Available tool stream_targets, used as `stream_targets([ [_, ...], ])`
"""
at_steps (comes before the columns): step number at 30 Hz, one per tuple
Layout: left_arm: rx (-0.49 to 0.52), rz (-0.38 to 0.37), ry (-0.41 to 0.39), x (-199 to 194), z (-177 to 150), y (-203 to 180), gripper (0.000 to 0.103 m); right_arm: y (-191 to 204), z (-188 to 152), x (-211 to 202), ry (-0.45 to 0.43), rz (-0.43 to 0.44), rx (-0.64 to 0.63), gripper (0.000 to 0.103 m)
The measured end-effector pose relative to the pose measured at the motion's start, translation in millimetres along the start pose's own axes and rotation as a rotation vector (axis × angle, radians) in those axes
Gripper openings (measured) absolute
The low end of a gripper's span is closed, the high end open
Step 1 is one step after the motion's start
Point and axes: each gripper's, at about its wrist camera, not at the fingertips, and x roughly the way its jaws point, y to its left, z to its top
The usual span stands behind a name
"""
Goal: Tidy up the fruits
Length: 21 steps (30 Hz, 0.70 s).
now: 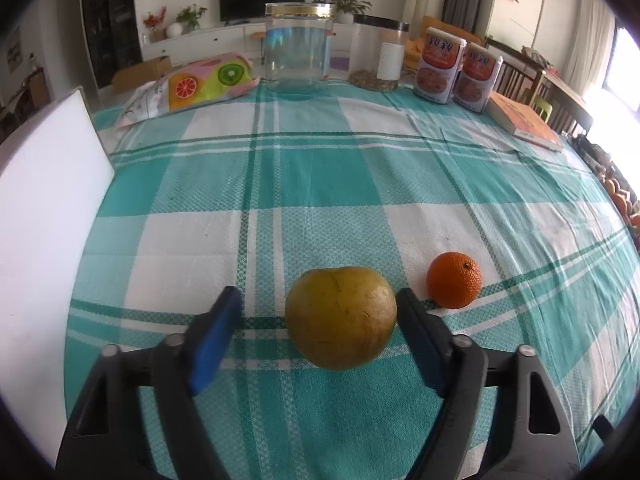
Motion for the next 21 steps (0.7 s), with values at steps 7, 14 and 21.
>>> stream_targets([
  [7, 0.002, 0.008, -0.015, -35, -24, 0, 0.051, 0, 0, 0, 0.000, 0.000, 0.000, 0.103],
  [14, -0.001, -0.040, 0.025, -79, -76, 4, 0.051, 0, 0, 0, 0.000, 0.000, 0.000, 0.103],
  [21, 0.040, -0.046, 0.013, -92, -111, 9, 0.051, 0, 0, 0, 0.000, -0.001, 0.000, 0.103],
])
